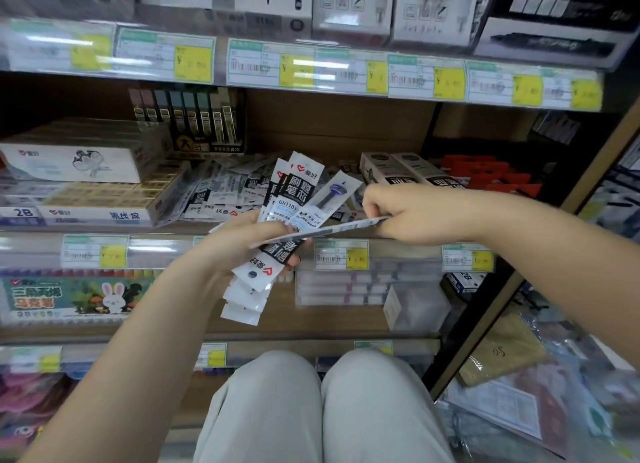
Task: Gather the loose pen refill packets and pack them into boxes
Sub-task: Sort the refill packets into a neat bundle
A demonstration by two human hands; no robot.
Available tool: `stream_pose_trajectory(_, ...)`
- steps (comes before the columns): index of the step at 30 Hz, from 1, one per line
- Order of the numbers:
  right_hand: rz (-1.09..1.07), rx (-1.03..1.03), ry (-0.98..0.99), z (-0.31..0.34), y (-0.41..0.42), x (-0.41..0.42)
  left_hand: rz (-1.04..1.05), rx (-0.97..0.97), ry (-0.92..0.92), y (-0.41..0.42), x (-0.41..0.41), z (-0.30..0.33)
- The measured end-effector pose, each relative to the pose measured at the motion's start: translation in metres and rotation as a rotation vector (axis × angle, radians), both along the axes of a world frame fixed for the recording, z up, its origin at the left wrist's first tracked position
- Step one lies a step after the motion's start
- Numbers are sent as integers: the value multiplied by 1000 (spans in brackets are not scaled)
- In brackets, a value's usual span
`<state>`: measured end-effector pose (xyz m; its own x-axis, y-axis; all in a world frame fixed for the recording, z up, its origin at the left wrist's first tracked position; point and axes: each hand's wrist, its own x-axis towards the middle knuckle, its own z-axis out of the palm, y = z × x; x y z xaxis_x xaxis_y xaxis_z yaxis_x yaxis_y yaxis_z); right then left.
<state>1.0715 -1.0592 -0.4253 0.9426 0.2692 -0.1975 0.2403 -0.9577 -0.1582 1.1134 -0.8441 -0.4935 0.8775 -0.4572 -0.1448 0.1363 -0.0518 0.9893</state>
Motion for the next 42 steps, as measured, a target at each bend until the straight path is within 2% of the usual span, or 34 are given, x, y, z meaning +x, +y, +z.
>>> stream_pose_trajectory(2,16,-66,110,7,-2,2,-53,10,-16,0,-3,0)
stream_pose_trajectory(5,-19,-32,279,18,-5,5,-154,-21,-38,-2,-9,-4)
stream_pose_trajectory(8,-55,-16,401,23,-8,12,-242,-135,30,-7,-12,-6)
stream_pose_trajectory(10,-82,-21,454,22,-6,17,-322,-117,60,-6,-11,-8)
stream_pose_trajectory(17,-189,-30,510,19,-3,28,-333,-80,58,-11,-15,-11)
stream_pose_trajectory(21,-232,-75,489,17,-1,27,-386,-91,1,-14,-19,-14)
stream_pose_trajectory(24,-262,-37,465,18,-3,27,-342,-29,-19,-18,-21,-15)
stream_pose_trajectory(27,-303,152,377,22,-12,28,-220,-37,-10,-19,-22,-14)
stream_pose_trajectory(31,-422,679,206,19,-26,33,-122,-161,-6,-19,-22,-14)
stream_pose_trajectory(33,-452,981,217,11,-26,33,-78,-195,-23,-19,-23,-14)
stream_pose_trajectory(35,-438,1191,331,-5,-19,29,-50,-235,-14,-21,-26,-14)
stream_pose_trajectory(38,-405,1204,364,-36,2,22,1,-267,-6,-29,-29,-17)
stream_pose_trajectory(42,-440,1268,151,-60,23,20,25,-253,-9,-35,-31,-21)
